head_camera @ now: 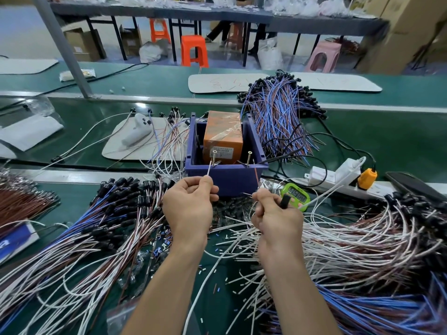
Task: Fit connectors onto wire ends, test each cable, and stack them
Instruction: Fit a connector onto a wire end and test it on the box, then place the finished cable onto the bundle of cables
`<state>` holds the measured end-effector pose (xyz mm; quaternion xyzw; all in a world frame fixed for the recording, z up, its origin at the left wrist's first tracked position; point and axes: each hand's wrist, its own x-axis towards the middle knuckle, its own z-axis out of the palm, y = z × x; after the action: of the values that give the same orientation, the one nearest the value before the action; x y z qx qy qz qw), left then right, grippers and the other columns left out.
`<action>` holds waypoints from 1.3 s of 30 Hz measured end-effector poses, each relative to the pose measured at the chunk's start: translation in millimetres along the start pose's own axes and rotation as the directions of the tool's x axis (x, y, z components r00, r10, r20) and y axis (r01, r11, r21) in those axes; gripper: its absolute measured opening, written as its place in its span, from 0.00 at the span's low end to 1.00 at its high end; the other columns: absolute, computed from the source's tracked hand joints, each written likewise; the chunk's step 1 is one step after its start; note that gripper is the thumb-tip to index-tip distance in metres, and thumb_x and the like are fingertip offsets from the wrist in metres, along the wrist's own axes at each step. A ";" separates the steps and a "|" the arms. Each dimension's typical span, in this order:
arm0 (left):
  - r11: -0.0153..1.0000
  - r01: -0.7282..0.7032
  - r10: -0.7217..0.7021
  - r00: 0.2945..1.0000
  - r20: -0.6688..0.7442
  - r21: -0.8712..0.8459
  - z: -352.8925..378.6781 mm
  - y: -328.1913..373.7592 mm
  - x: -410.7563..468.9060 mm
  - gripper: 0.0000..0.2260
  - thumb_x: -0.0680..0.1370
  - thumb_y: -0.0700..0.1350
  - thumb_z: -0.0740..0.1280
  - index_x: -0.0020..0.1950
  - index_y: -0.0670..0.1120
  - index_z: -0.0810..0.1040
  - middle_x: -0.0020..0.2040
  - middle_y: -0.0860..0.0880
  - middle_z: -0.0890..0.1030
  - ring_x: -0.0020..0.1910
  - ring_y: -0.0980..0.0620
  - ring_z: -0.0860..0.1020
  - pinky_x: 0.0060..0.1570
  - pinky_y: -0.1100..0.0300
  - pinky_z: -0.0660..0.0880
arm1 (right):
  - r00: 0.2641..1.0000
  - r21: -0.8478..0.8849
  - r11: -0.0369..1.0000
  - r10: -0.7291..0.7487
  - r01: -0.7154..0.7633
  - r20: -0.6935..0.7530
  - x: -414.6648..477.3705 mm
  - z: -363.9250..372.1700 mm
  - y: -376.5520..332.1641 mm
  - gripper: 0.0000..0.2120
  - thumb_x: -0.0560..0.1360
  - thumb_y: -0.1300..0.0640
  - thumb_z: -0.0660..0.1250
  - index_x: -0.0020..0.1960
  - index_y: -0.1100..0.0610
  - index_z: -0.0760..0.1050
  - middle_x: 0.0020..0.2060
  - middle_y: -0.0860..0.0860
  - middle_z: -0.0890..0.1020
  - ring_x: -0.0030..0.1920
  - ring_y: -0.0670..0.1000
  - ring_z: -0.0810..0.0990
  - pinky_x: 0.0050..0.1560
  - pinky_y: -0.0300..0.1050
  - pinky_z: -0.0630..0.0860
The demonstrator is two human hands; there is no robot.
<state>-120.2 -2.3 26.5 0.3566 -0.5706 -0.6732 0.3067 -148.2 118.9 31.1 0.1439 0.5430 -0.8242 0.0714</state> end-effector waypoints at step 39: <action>0.972 0.130 -0.211 0.852 0.478 0.197 56.5 3.2 -102.3 0.04 0.76 0.36 0.73 0.46 0.44 0.84 0.37 0.46 0.87 0.34 0.50 0.86 0.30 0.61 0.78 | 0.852 -0.973 0.208 -0.522 0.094 -0.029 6.4 -183.7 -148.2 0.29 0.77 0.36 0.65 0.34 0.62 0.73 0.27 0.51 0.73 0.31 0.56 0.72 0.37 0.47 0.67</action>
<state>-110.0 112.1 48.2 0.2441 -0.6474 -0.7195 0.0597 -165.6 346.6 90.9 0.1036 0.9434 -0.2888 -0.1258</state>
